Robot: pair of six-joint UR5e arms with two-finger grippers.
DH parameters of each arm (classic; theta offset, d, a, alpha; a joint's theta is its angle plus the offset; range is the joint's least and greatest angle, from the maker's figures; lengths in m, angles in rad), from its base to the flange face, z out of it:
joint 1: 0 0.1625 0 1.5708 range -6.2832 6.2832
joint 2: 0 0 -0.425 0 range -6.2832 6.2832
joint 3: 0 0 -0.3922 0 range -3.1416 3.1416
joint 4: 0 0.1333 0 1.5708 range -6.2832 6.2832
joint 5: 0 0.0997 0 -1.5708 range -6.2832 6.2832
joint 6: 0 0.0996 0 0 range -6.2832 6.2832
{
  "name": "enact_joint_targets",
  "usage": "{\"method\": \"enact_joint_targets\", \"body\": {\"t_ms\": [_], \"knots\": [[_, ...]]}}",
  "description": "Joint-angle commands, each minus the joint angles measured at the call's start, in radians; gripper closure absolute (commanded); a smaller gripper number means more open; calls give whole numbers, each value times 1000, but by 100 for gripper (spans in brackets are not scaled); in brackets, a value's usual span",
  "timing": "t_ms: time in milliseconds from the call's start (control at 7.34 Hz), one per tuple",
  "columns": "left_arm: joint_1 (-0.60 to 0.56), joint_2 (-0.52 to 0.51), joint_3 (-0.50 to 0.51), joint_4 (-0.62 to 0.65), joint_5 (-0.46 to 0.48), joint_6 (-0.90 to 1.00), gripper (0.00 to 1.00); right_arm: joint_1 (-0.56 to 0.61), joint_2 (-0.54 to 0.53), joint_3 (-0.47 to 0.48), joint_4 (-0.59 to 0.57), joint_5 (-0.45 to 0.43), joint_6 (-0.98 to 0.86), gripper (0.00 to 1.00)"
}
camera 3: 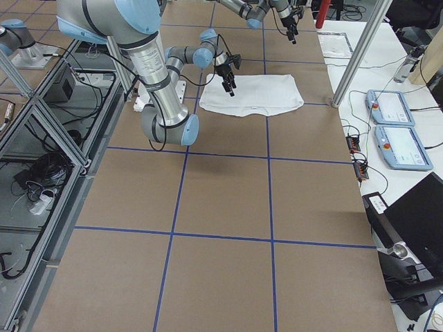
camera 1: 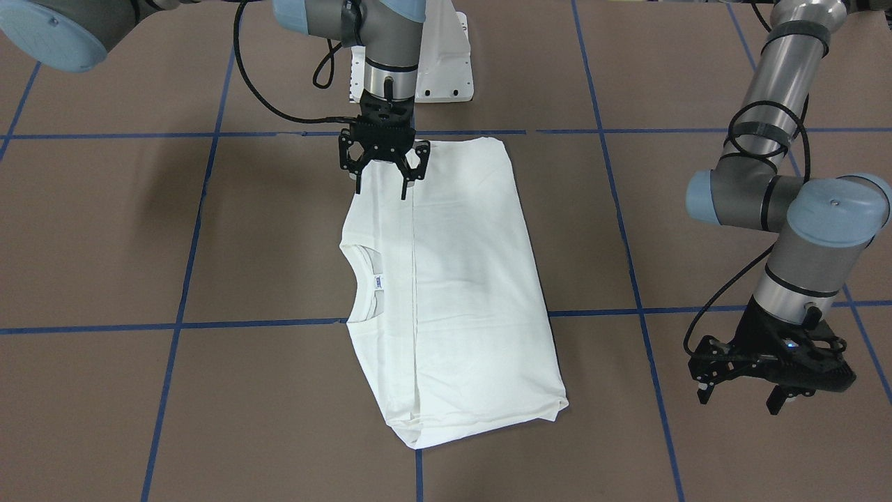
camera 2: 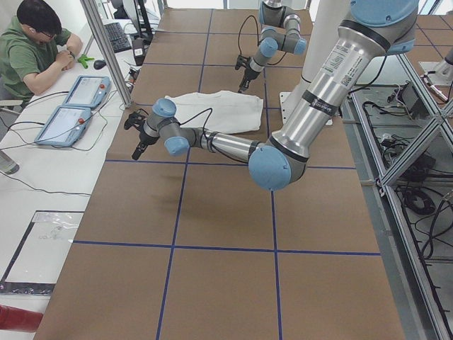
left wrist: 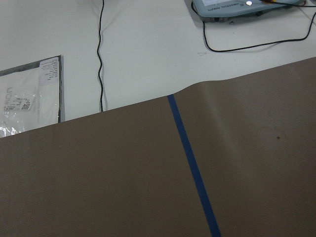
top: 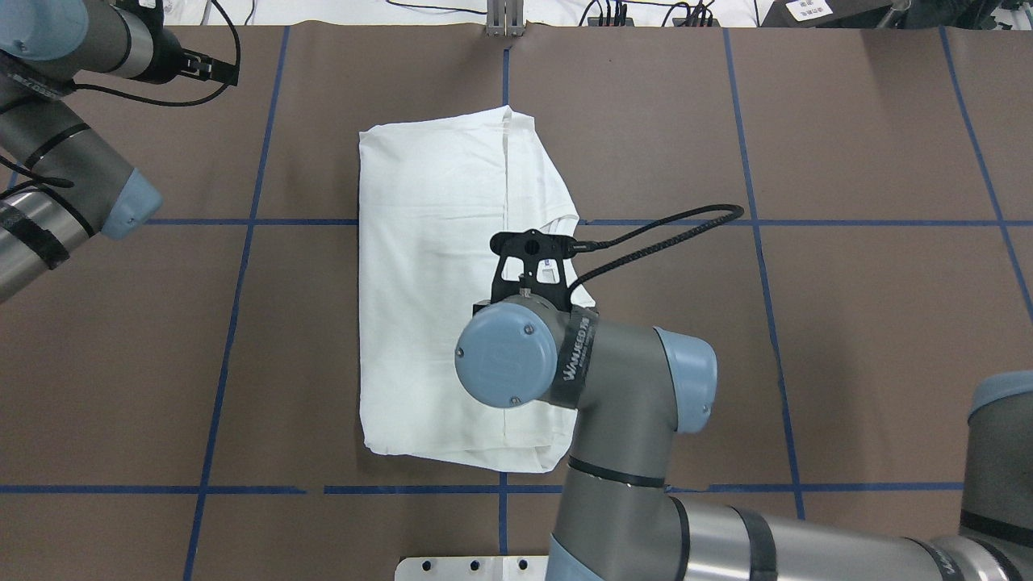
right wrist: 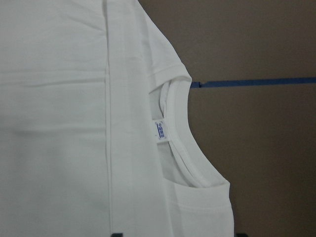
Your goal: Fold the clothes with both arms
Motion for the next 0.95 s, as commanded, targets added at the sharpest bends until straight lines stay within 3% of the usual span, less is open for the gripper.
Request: {"method": "enact_joint_targets", "body": {"t_ms": [0,409,681,817], "knots": [[0,2,-3,0,0,0,0,113,209,-280,6,57,-68,0],[-2,2,-3,0,0,0,0,223,372,-752,335,68,-91,0],[0,2,-3,0,0,0,0,254,384,-859,489,31,-106,0],[0,2,-3,0,0,0,0,256,388,-905,491,-19,-124,0]]}}
